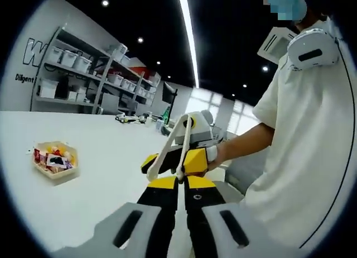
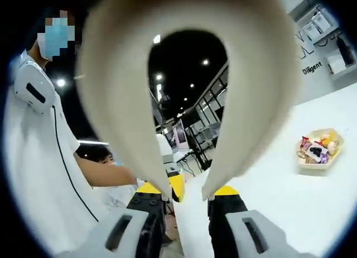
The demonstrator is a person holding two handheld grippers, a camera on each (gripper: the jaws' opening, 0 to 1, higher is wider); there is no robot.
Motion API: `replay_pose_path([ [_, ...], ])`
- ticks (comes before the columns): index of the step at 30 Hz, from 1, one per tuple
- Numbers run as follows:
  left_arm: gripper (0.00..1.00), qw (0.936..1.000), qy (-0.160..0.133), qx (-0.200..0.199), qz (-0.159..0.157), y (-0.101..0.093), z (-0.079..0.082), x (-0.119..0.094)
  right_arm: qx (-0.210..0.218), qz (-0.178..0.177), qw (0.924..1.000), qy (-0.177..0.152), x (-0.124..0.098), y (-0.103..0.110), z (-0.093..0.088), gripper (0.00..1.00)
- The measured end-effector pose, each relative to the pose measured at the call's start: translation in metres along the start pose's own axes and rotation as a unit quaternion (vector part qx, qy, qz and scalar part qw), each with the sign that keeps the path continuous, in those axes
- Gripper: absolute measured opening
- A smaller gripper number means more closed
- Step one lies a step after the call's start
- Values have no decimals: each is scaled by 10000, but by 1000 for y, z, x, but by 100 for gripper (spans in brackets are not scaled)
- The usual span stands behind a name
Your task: Place the target food into the container with the food tongs after gripping and lifting it, then release it inside without dropping or visibly crushing the food.
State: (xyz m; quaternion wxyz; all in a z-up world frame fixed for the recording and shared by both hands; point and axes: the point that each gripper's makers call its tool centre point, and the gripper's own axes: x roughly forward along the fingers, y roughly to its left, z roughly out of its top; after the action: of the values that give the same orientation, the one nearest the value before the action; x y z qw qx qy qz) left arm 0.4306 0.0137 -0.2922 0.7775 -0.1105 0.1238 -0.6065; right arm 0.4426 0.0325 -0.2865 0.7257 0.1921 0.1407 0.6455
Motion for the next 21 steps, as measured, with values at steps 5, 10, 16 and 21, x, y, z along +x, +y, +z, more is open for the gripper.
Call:
replay_pose_path([
  [5,2,9999,-62,59,-81,-4,6,-1,-206,66,9997,-78,-1,2,7,25],
  [10,1,9999,-80,91,-82,-3,9,-3,-148,81,9997,-190,-6,0,13,26],
  [16,1,9999,-33,66,-117,-4,8,-3,-208,73,9994,-267,-9,0,14,28],
  [21,1,9999,-34,80,-118,-5,9,-6,2,50,9993,-367,-17,-4,18,27],
])
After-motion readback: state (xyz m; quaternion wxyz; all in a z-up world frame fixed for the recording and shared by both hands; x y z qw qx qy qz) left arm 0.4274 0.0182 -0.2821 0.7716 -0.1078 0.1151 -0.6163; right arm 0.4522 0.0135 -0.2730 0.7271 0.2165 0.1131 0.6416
